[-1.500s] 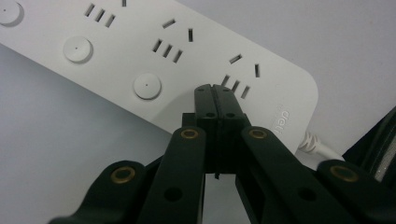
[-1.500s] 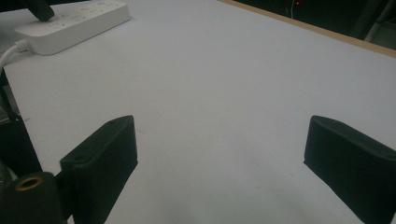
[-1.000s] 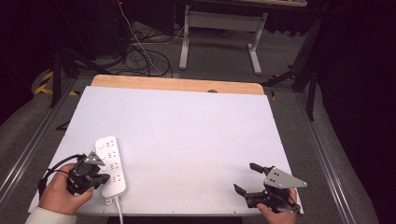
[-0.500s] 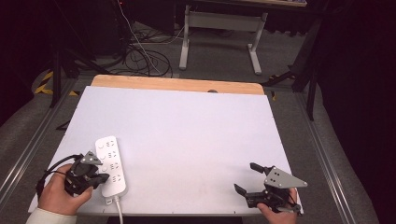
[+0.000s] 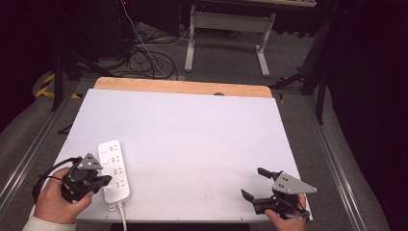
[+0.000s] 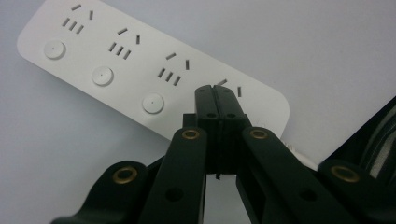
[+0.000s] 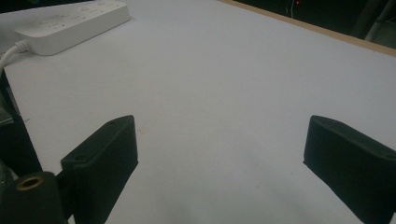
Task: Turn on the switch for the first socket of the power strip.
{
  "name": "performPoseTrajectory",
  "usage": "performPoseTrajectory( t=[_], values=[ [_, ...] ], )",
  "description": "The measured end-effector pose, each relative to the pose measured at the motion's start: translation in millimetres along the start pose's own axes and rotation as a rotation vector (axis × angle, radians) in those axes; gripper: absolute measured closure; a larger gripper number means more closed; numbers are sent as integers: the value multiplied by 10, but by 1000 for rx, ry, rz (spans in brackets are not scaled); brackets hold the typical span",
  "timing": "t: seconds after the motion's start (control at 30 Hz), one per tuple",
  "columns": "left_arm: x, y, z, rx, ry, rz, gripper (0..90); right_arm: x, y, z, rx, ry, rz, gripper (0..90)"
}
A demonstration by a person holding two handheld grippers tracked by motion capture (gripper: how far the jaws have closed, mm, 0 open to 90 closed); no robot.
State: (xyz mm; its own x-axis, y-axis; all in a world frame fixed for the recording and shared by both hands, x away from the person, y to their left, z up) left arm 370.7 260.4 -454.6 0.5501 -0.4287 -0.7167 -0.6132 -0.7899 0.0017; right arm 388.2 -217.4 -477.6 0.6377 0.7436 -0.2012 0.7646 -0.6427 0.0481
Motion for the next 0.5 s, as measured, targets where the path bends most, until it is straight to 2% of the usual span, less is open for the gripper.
performPoseTrajectory(
  t=[0.17,0.33,0.5],
  values=[
    [-35,-7,-14,2,16,-4,900,-1,3,2,1,-1,2,104],
    [-25,16,-28,11,32,14,900,-5,5,1,2,-1,4,105],
    [-59,35,-77,9,124,44,900,-7,7,3,0,-2,4,106]
  ],
)
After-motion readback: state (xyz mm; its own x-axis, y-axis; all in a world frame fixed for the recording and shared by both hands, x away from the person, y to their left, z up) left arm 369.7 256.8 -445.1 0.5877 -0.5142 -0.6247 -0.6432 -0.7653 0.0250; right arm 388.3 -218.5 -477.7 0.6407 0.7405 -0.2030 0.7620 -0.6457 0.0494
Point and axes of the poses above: each handheld gripper's, and its own axes: x roughly forward along the jaws, z roughly out of its underside, y roughly to its right, the point moved 5 cm from there along x, roughly forward along the jaws, and after that the axes turned 13 degrees about y, right-handed, at the moved point
